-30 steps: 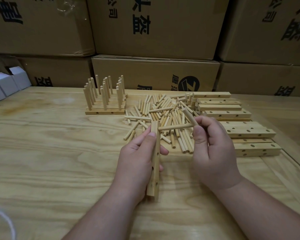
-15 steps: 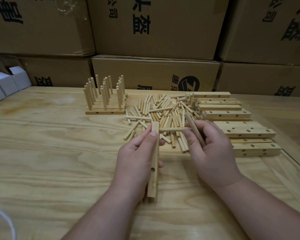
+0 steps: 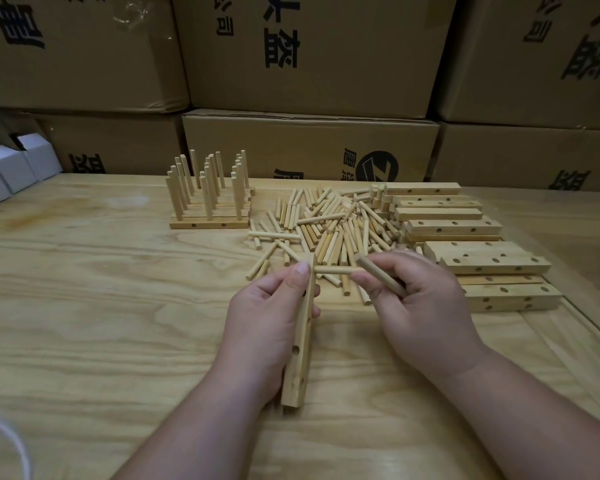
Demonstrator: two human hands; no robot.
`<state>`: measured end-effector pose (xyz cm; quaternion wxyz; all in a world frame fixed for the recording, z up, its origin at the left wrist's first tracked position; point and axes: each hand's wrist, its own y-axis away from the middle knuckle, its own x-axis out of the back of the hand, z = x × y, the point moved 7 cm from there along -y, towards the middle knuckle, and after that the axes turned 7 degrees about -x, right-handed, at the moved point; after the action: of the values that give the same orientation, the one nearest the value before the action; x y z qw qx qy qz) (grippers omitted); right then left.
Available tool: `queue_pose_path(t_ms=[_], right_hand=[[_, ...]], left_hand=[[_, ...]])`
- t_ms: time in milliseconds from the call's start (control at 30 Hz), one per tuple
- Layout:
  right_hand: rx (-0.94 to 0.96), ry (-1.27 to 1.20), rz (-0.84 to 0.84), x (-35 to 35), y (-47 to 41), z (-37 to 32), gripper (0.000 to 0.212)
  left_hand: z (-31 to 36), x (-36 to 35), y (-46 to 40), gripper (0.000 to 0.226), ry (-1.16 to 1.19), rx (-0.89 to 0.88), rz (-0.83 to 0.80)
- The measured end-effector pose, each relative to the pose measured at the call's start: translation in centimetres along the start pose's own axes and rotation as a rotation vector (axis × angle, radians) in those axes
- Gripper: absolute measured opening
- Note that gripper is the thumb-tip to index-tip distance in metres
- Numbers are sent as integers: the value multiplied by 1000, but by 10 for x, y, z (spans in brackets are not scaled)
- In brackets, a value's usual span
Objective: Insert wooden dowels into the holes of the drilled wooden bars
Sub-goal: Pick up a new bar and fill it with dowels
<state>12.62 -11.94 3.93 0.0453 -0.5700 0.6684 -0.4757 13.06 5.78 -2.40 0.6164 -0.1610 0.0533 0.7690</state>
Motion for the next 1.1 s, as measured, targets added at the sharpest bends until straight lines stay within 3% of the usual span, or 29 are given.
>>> queue_pose_path(t_ms=[333,467,533,667,767,1100], right_hand=[[-99,-67,-5,-3,2,6,6],[-174,-175,39,-4,3,10,7],[-200,-228,41,-5,4,13,14],[-291,-328,30,-6,6,23,43],[-247,-418,-16,-4,7,22,22],[-143,-189,-177,-21,8,5,11]], left_hand=[[0,-1,0,20,-51,-10,1],[-1,-9,-2,38,-25,30,-76],[-2,-10,-2,39,-51,39,-81],[-10,0,-6,20,-46,48,-3],[-12,2,-7,31,21,66,6],[-14,5,-11,36,42,11,31]])
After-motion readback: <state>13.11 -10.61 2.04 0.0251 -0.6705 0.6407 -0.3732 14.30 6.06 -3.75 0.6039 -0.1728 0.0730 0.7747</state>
